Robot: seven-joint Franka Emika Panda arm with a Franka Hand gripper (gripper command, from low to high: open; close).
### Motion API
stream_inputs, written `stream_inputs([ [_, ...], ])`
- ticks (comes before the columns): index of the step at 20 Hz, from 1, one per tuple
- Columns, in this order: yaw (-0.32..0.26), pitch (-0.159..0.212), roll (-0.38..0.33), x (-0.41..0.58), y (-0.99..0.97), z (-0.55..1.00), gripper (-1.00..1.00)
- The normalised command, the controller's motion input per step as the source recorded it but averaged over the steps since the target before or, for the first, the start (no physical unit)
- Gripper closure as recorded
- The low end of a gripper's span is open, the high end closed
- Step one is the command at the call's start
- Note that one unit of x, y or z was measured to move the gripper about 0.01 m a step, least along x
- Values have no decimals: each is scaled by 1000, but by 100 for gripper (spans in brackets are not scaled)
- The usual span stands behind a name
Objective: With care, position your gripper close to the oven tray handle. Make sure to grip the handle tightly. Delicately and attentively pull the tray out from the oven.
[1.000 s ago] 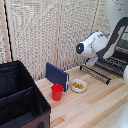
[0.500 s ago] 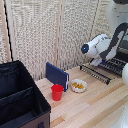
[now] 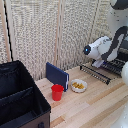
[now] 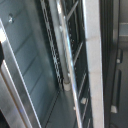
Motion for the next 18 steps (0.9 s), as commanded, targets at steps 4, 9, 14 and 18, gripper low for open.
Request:
stream_inputs([
  [4,-13,0,-99,49,34,0,100],
  [9,-15,0,-70,85,2,0,100],
  [14,10,42,23,18,-126,2,100],
  [18,53,97,180,0,-113,77,100],
])
